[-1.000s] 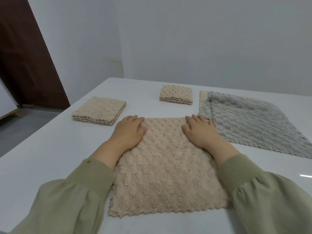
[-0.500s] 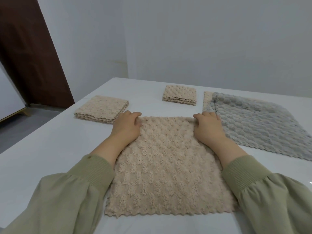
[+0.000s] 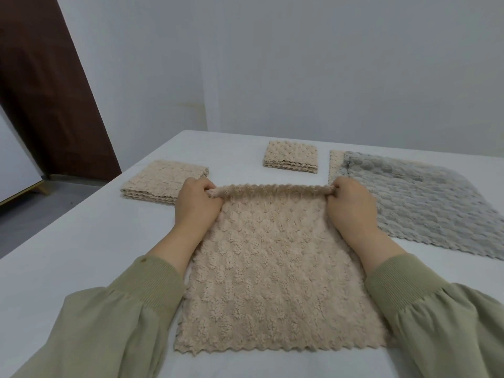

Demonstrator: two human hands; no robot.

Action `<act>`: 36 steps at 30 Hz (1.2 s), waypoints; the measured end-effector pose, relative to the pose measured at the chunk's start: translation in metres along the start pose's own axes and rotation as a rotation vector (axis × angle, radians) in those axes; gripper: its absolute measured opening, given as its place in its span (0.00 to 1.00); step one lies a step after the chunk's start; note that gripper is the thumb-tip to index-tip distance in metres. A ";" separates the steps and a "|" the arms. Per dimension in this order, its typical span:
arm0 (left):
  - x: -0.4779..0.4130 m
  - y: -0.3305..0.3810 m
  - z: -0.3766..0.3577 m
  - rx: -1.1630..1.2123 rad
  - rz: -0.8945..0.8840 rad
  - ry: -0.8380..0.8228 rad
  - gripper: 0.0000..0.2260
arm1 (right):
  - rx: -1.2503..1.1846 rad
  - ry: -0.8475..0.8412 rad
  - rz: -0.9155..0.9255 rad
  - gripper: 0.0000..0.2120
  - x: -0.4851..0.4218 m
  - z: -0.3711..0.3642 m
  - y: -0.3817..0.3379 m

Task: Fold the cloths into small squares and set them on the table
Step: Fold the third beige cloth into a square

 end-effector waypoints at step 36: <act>0.009 -0.006 0.011 0.690 0.323 -0.041 0.07 | -0.701 0.257 -0.271 0.13 0.036 0.024 0.003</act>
Point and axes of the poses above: each hand's wrist, its own x-axis away from the middle knuckle, its own z-axis out of the back of the hand, y = z × x, the point moved 5 cm from there along -x, towards the middle knuckle, and after that the axes turned 5 degrees about -x, right-handed, at the moved point
